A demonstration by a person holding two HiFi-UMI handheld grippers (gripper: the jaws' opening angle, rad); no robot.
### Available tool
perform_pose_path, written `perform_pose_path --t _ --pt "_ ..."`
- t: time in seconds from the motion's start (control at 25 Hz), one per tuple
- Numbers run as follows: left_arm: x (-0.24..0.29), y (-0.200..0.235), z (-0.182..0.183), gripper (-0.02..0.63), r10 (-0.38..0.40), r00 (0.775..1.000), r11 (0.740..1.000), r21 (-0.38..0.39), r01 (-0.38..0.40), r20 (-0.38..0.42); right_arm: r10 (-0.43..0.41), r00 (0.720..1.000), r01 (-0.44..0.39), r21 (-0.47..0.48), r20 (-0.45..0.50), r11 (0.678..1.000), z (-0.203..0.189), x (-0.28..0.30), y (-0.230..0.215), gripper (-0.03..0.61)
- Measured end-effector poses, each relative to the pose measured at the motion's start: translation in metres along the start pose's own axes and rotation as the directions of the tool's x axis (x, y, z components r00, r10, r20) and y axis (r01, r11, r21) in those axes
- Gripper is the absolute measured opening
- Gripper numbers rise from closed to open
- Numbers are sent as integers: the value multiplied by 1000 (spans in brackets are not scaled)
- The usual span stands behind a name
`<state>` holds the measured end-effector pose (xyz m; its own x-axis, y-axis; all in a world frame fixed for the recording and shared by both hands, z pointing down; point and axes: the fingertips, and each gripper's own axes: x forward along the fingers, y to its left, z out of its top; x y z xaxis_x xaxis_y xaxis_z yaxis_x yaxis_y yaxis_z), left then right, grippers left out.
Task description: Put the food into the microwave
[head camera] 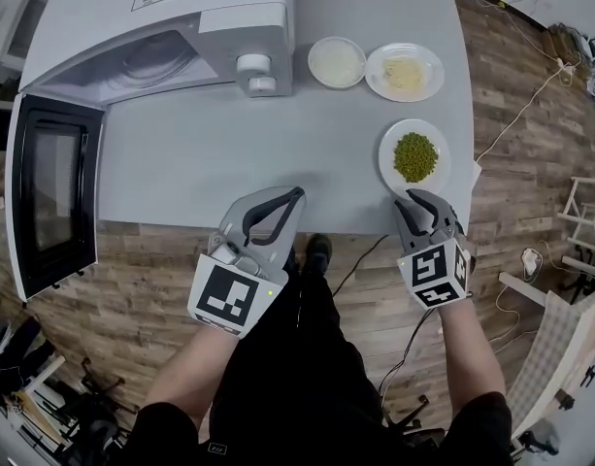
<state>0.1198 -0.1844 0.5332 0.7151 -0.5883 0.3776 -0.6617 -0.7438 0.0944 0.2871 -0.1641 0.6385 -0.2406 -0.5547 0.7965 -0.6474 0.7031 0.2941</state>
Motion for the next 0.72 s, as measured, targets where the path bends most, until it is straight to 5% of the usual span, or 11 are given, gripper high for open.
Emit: perform_pose_path --t 0.32,0.72 --pt "-8 8 -11 9 26 1000 1000 -17 -26 -13 -113 989 87 -244 -93 966 -10 11 -2 106" --pt "-13 6 -11 9 24 1000 999 -23 -25 -7 -215 974 187 -290 -67 939 -10 16 -8 51"
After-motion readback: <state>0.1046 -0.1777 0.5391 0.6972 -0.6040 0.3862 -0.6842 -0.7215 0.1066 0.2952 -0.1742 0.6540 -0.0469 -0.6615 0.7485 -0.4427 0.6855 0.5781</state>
